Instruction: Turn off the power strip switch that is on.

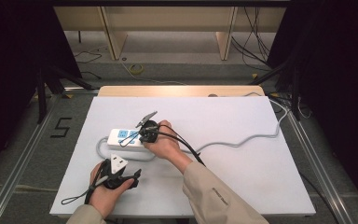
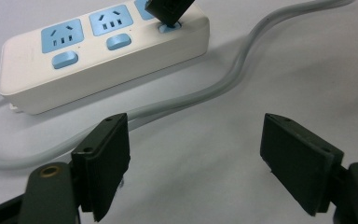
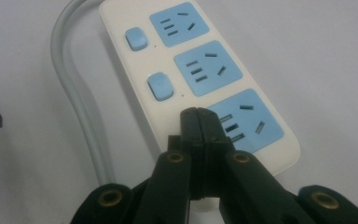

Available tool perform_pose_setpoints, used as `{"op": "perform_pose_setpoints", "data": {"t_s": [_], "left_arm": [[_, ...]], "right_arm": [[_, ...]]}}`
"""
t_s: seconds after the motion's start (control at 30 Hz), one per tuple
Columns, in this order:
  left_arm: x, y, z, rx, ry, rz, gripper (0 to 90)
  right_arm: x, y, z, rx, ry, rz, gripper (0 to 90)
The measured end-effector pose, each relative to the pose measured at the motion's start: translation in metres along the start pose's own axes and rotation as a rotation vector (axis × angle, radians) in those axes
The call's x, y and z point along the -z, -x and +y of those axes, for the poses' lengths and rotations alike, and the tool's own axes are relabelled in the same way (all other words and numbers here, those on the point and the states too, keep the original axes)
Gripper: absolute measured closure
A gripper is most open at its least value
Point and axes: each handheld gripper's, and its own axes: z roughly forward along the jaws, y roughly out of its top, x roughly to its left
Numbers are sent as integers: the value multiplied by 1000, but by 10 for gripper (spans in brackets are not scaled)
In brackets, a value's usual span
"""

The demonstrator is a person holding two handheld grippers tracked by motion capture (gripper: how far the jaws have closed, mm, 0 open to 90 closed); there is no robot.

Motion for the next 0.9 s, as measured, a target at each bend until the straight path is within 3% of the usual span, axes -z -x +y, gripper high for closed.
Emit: {"op": "perform_pose_setpoints", "data": {"t_s": [0.9], "left_arm": [[-1,0,0,-1,-1,-1,241]], "right_arm": [[2,-1,-3,-14,11,-8,900]]}}
